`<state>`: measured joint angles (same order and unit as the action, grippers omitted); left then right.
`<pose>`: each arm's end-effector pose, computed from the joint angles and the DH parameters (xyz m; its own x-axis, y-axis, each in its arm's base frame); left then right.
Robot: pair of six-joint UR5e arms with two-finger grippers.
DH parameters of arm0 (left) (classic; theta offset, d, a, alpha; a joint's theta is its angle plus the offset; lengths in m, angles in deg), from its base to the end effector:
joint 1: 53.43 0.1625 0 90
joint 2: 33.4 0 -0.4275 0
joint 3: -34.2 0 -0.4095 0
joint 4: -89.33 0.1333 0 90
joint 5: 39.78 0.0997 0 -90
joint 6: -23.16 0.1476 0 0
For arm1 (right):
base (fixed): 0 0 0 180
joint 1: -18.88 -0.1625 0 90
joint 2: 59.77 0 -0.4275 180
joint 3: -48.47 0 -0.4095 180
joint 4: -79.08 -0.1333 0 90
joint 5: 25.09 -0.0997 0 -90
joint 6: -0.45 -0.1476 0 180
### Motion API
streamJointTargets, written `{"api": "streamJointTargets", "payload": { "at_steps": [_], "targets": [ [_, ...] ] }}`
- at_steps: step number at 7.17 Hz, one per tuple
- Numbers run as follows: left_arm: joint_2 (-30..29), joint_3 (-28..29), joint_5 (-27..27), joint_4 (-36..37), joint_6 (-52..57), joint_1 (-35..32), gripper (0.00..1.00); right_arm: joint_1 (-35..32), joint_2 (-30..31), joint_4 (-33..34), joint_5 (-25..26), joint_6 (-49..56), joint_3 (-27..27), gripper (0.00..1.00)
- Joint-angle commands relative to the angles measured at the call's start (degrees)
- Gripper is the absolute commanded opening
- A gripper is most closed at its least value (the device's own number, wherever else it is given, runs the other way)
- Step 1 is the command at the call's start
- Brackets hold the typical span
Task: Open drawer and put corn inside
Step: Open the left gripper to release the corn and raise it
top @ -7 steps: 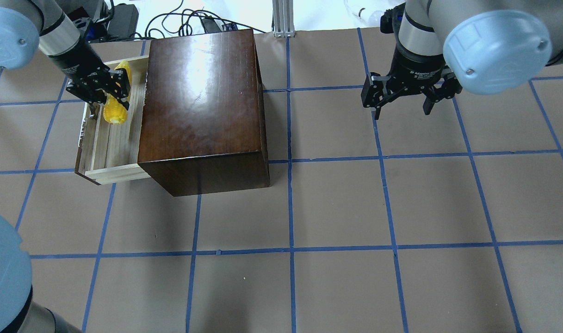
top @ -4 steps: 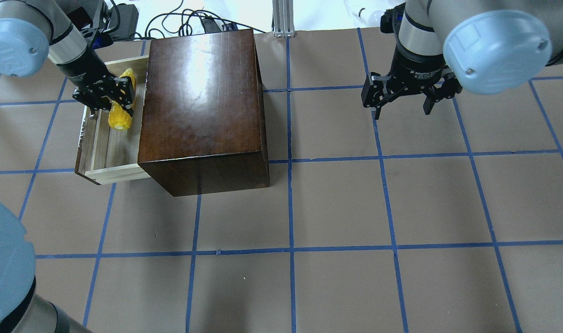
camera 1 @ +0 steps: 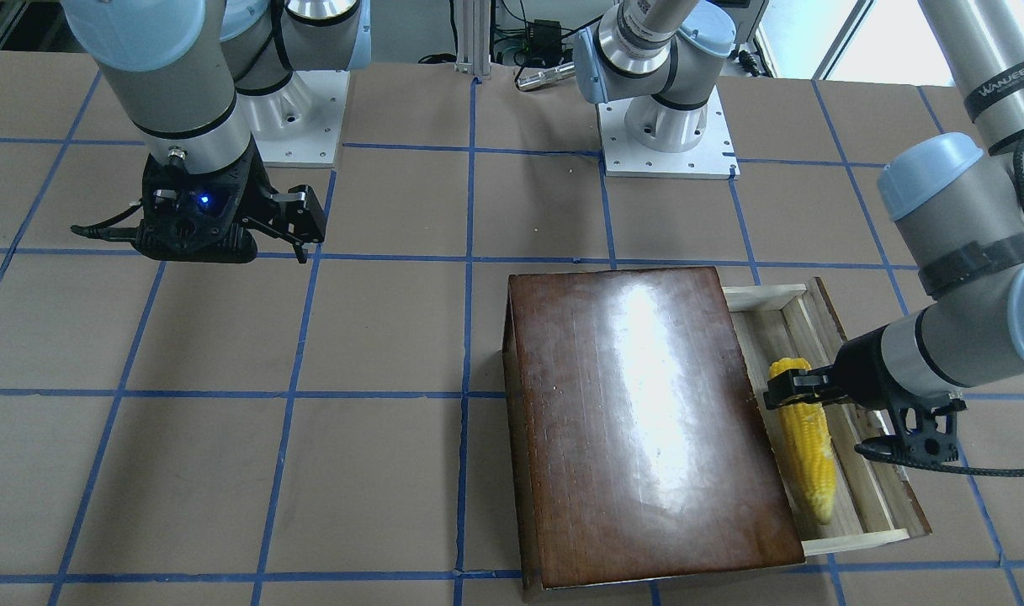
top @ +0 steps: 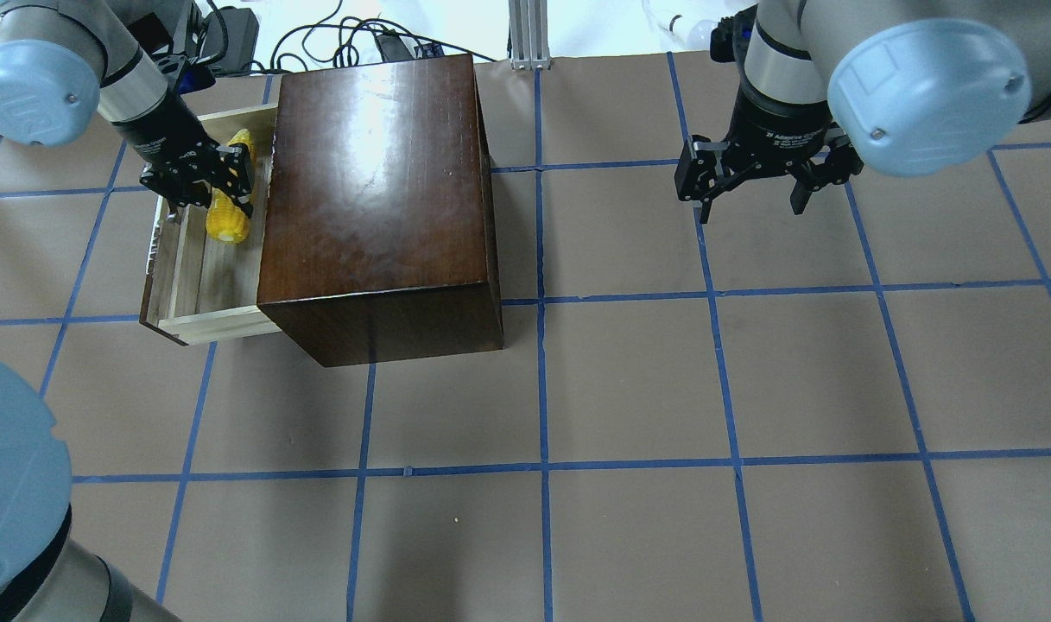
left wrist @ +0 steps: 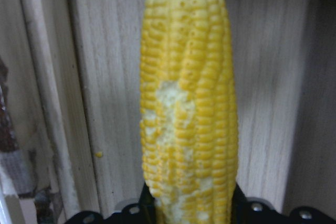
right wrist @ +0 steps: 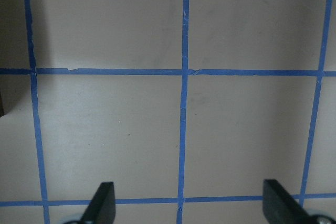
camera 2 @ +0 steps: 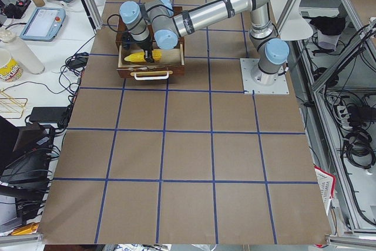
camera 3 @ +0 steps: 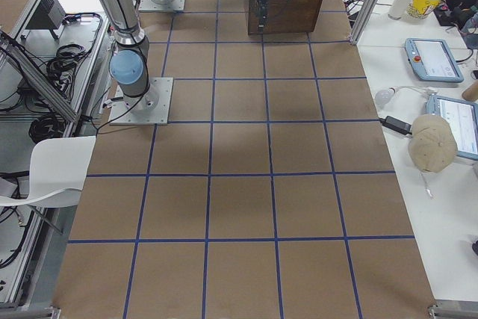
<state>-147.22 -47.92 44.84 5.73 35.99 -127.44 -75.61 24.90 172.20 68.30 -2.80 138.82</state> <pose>0.0350 -0.6561 0.2797 -0.9893 -0.0715 0.1270 -0.0533 0.9886 0.1411 0.1665 -0.5288 0.3960 -0.9978 -0.0242 0.0615 -0.0217 0.9989 0.0412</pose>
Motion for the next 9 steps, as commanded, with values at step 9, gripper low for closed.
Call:
{"api": "streamJointTargets", "payload": {
  "at_steps": [9],
  "targets": [
    [6.5, 13.0, 3.4, -9.6, -5.9, -8.9, 1.0, 0.0, 0.0, 0.0, -0.1, 0.0, 0.0, 1.0]
  ]
}}
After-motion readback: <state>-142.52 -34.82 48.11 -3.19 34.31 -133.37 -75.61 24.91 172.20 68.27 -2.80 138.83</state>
